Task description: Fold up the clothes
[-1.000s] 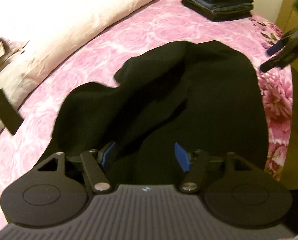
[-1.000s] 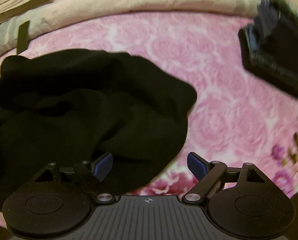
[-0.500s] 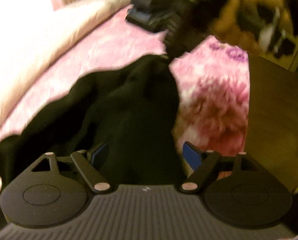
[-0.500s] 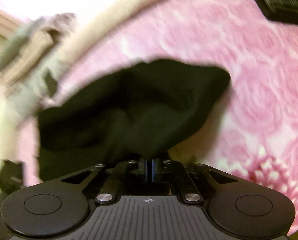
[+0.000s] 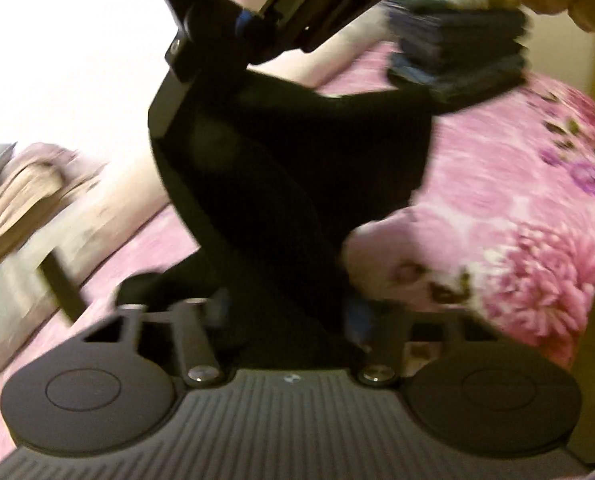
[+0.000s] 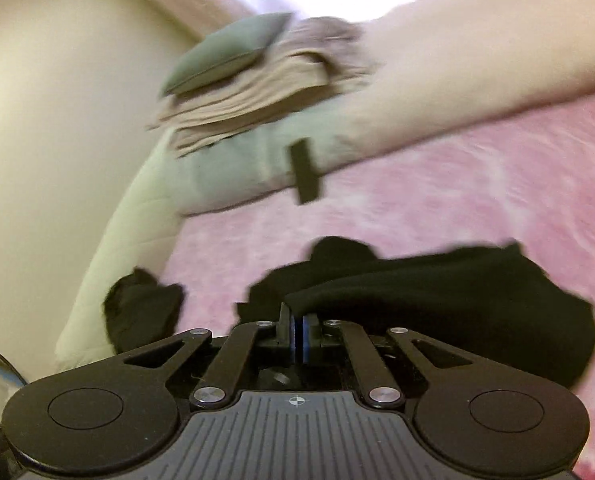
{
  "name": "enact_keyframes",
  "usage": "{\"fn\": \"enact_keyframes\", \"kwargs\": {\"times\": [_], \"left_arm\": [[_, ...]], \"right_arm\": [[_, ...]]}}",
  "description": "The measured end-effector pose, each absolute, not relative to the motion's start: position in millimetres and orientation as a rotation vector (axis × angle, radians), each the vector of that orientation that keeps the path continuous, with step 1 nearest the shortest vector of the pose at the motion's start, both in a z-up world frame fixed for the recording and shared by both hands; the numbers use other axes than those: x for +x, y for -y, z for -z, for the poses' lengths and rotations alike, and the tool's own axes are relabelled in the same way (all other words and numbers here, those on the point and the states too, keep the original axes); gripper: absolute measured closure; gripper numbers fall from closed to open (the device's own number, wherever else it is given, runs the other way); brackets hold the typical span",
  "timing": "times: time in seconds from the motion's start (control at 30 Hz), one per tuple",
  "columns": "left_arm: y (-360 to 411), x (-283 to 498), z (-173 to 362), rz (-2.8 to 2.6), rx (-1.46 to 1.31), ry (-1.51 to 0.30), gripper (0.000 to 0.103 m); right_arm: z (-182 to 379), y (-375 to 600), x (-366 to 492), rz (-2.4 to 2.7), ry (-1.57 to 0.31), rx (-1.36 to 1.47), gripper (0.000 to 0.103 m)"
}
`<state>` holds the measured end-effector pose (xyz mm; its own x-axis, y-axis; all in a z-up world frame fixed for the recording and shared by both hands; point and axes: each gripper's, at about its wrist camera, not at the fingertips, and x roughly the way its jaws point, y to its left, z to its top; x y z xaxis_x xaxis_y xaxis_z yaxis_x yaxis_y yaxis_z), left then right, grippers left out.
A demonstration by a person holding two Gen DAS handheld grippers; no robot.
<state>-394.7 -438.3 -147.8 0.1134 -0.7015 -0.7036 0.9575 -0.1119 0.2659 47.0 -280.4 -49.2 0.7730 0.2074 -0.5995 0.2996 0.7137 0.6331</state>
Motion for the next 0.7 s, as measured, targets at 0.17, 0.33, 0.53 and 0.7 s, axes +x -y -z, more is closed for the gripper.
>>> {"fn": "enact_keyframes", "kwargs": {"times": [0.17,0.33,0.53,0.7], "left_arm": [[393,-296,118,1.32,0.731,-0.425,0.097],[345,-169,98,1.166,0.594,-0.561,0.098],[287,-39,128,0.991,0.526,-0.775,0.099],[268,-9,159,1.004,0.555,-0.839,0.099]], "right_arm": [[30,215,133,-0.08,-0.658,0.709,0.101],[20,149,215,-0.155,-0.646,0.587,0.077],[34,94,220,-0.179,-0.672,0.45,0.008],[96,112,181,0.026,-0.836,0.335,0.008]]}}
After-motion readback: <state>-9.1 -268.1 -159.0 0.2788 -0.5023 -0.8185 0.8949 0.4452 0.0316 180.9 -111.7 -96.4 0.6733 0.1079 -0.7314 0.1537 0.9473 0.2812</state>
